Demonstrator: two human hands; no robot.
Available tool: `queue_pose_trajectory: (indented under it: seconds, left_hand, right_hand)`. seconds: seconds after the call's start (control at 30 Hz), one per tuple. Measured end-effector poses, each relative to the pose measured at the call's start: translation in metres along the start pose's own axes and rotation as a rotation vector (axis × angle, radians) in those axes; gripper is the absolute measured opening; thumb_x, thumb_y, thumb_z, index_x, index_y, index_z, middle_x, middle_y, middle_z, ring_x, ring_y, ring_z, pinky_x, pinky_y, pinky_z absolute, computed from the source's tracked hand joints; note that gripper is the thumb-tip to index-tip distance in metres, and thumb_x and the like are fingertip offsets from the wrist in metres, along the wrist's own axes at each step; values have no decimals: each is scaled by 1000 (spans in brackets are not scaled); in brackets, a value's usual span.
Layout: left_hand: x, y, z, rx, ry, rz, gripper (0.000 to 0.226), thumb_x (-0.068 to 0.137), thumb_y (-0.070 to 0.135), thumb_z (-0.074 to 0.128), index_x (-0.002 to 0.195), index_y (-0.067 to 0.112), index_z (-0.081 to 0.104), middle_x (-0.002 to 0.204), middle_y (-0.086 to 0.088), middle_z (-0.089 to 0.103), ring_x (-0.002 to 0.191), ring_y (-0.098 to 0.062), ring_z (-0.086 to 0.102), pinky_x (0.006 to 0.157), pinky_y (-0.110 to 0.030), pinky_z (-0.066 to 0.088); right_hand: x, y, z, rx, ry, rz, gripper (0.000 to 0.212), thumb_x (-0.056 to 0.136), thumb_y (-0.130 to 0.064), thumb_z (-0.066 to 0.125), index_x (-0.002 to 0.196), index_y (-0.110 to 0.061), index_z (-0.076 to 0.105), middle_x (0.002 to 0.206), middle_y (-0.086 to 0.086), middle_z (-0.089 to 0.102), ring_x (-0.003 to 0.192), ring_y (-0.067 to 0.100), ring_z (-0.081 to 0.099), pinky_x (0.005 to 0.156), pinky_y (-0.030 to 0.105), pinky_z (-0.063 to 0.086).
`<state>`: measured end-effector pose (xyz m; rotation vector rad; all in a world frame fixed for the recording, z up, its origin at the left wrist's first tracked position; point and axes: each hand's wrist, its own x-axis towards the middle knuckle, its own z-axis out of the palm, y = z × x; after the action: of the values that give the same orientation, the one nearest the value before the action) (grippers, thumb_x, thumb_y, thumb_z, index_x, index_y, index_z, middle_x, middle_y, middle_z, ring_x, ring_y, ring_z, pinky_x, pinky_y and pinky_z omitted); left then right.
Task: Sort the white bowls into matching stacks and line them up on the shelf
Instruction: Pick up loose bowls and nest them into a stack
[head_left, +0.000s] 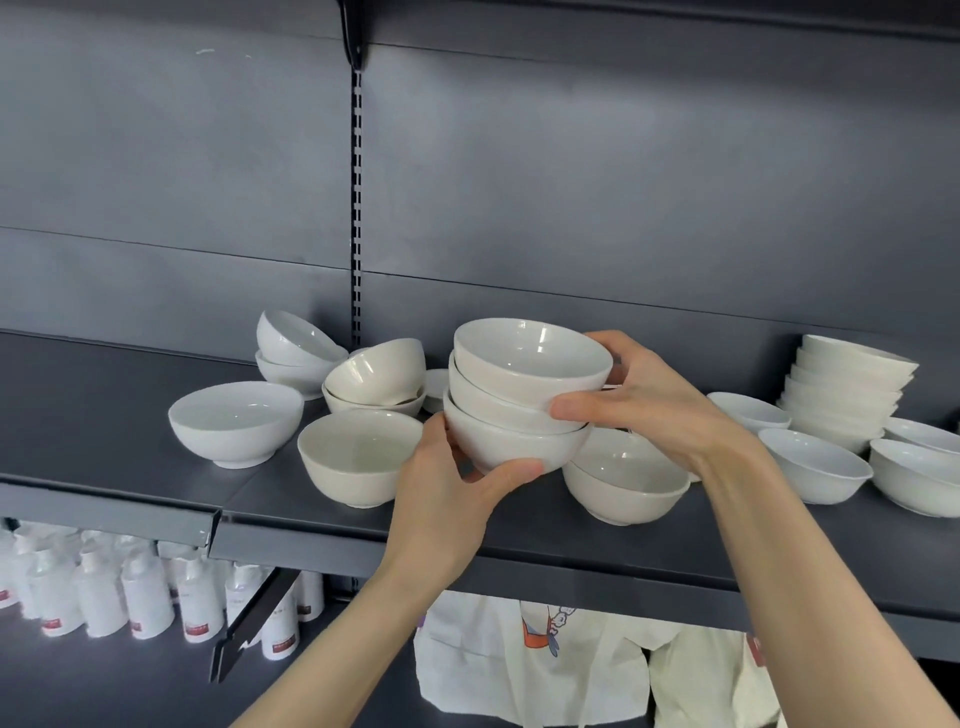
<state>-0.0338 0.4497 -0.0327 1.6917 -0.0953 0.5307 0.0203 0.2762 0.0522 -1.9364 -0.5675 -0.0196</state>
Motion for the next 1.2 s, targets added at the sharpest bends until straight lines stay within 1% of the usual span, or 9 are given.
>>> queue_pose_trajectory:
  seconds: [0.1, 0.2, 0.3, 0.5, 0.67, 0.87, 0.97, 1.07, 1.2]
  left_hand:
    - [3, 8, -7, 19, 35, 21, 60, 68, 29, 83, 119, 20, 53, 110, 15, 64, 95, 8, 60, 71, 0, 46]
    - [9, 16, -19, 60, 79, 39, 52, 69, 26, 83, 110, 21, 51, 98, 20, 61, 81, 20, 56, 63, 3, 40]
    - [21, 22, -37, 126, 128, 54, 52, 68, 32, 84, 108, 21, 53, 99, 16, 62, 86, 9, 57, 63, 2, 39]
    - [53, 27, -90, 185, 166, 70, 56, 63, 40, 84, 107, 18, 57, 97, 13, 66, 90, 0, 62, 70, -12, 48]
    - [90, 10, -153, 190, 144, 59, 63, 61, 41, 85, 111, 13, 58, 100, 5, 69, 93, -11, 65, 83, -30, 54]
    - [150, -19, -234, 181, 17, 28, 81, 48, 50, 89, 115, 17, 55, 103, 9, 70, 93, -6, 67, 82, -29, 56]
    - [176, -30, -257, 143, -65, 24, 62, 59, 33, 90, 109, 21, 55, 101, 11, 68, 89, 1, 65, 72, -15, 54]
    - [203, -41, -270, 119, -143, 19, 50, 63, 26, 88, 100, 31, 56, 99, 10, 69, 88, 0, 66, 75, -19, 56]
    - [236, -54, -278, 99, -204, 21, 47, 63, 23, 88, 98, 29, 57, 97, 9, 69, 87, -2, 66, 72, -17, 54]
  right_hand:
    - [5, -10, 2, 8, -6, -23, 67, 61, -24, 88, 118, -24, 52, 107, -7, 67, 88, 2, 67, 59, 12, 49]
    - [16, -22, 9, 22, -8, -62, 70, 55, -33, 86, 116, -24, 52, 108, -7, 66, 94, 5, 66, 69, 17, 51]
    - [31, -34, 21, 26, -22, -100, 87, 38, -48, 81, 117, -24, 52, 111, -7, 65, 98, 6, 65, 75, 24, 53]
    - [72, -59, 58, 43, -57, -117, 73, 55, -38, 89, 116, -23, 52, 112, -5, 65, 103, 12, 65, 90, 42, 55]
    - [112, -76, 111, 56, -34, -151, 66, 55, -38, 85, 111, -24, 53, 110, -5, 65, 102, 11, 65, 89, 40, 56]
    - [162, -90, 180, 73, 52, -114, 63, 58, -35, 85, 110, -24, 52, 107, -7, 65, 98, 7, 65, 89, 36, 56]
    - [184, -90, 201, 68, 74, -118, 45, 66, -25, 85, 99, -28, 54, 95, -13, 66, 87, -1, 64, 78, 23, 57]
    - [204, -90, 214, 51, 99, -132, 32, 70, -16, 83, 83, -29, 57, 71, -21, 68, 70, -9, 63, 62, 12, 52]
    - [229, -91, 225, 3, 101, -113, 26, 70, -19, 83, 92, -24, 69, 83, -13, 75, 80, 0, 69, 62, 13, 49]
